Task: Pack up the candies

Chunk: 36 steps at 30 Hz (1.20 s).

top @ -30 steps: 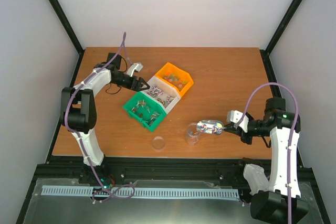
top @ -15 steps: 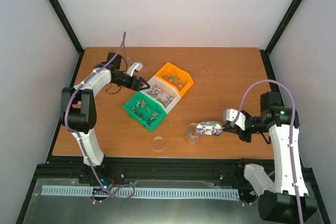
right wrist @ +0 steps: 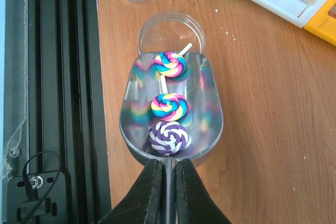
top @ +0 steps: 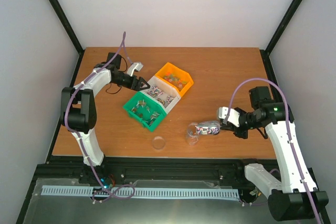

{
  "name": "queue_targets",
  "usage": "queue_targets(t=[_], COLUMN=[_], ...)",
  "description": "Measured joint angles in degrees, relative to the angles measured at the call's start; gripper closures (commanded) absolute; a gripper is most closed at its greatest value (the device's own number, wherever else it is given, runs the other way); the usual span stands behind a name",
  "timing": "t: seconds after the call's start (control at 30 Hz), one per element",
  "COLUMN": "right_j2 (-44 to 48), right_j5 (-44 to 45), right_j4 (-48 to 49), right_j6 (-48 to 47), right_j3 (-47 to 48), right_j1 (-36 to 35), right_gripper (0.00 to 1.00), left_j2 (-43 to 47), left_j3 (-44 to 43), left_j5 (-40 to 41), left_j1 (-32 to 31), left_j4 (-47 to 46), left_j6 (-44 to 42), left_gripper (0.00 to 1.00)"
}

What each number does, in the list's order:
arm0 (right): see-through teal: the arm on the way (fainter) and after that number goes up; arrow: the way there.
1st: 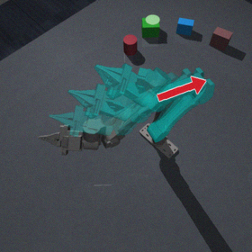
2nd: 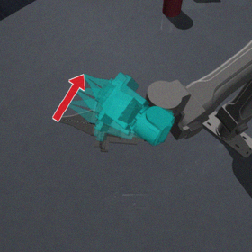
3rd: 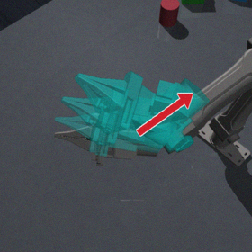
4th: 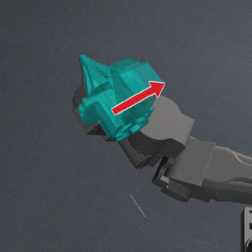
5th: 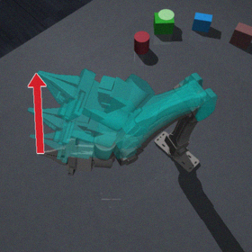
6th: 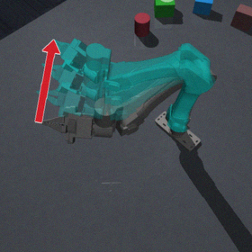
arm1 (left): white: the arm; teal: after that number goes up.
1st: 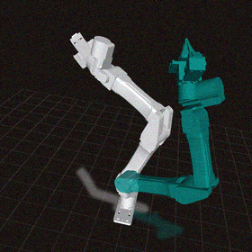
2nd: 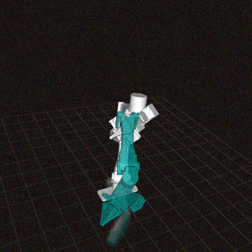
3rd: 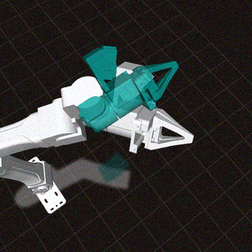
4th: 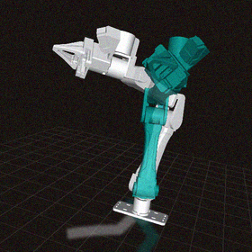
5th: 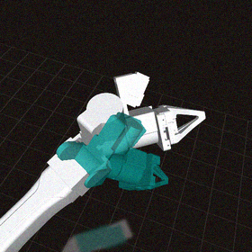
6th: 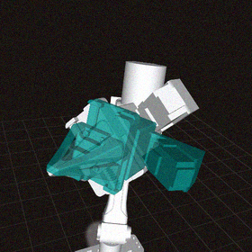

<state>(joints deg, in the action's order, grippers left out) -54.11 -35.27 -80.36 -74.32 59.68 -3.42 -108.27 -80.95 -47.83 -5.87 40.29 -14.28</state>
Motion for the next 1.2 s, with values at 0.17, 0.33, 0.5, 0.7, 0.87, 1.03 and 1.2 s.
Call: queue_targets(t=[0.17,0.33,0.5,0.7,0.87,1.03,1.2], right_j2=[-1.05,-1.75,-2.29,-2.67,-3.43,-4.15,-4.24], right_j5=[2.27,4.04,6.08,8.20,10.08,11.74,13.88], right_j4=[1.03,1.31,1.33,1.31,1.27,1.07,1.01], right_j6=[2.60,4.15,5.40,6.84,7.98,8.85,9.73], right_j3=[1.05,2.58,3.50,4.44,6.10,7.61,8.15], right_j1=[-2.32,-4.15,-6.05,-8.26,-9.75,-11.91,-14.19], right_gripper=[0.97,0.97,0.97,0.97,0.97,0.97,0.97], left_j2=[0.00,-0.09,-0.35,-0.37,-0.37,-0.37,-0.39], left_j3=[0.00,0.00,0.00,0.00,0.00,0.00,0.00], left_j5=[0.00,-0.04,-0.09,-0.24,-0.33,-0.42,-0.44], left_j1=[0.00,0.00,0.00,0.00,0.00,0.00,0.00], left_j4=[0.00,0.00,0.00,-0.02,-0.02,-0.04,-0.11], left_j6=[0.00,0.02,0.00,0.00,0.00,0.00,0.00], left_gripper=[0.25,0.25,0.25,0.25,0.25,0.25,0.25])
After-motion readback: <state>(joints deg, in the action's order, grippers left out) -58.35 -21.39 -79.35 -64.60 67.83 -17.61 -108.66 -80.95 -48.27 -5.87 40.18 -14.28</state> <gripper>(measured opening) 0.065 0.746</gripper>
